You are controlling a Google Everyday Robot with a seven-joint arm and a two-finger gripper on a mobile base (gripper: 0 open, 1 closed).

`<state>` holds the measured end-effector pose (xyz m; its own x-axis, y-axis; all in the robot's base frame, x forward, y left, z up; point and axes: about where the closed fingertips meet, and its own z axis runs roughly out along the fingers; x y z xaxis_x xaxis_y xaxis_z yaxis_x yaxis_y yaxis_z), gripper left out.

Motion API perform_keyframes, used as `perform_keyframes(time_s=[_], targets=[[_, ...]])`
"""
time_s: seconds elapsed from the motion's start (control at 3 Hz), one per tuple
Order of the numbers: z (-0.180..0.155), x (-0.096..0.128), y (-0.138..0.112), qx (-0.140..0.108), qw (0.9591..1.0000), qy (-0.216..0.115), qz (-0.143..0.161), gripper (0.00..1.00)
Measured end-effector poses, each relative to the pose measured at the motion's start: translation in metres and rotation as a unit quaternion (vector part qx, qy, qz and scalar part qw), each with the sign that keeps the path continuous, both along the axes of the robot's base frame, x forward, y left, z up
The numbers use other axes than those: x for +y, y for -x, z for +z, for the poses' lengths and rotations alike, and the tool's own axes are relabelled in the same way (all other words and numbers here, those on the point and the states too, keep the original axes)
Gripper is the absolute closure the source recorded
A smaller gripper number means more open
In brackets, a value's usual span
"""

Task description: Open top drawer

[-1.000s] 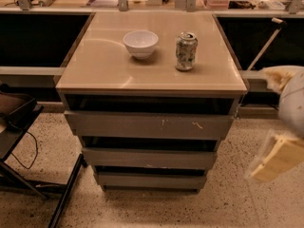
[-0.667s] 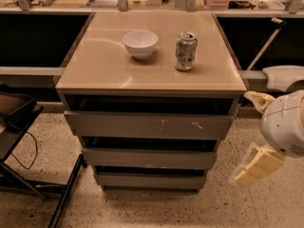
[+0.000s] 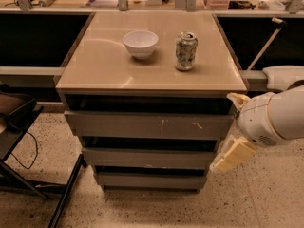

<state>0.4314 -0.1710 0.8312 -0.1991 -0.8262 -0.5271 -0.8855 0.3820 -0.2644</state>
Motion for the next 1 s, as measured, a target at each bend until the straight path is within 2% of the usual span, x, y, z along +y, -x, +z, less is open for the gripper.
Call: perform_keyframes(time_s=[0.33, 0.67, 1.0], targets=[[-0.016, 0.022, -0.011, -0.007, 0.9995, -0.008, 0.029, 0.00], [-0.034, 0.065, -0.044, -0.013, 0.9977, 0.001, 0.067, 0.00], [-0.034, 0.065, -0.044, -0.013, 0.9977, 0.001, 0.066, 0.00]])
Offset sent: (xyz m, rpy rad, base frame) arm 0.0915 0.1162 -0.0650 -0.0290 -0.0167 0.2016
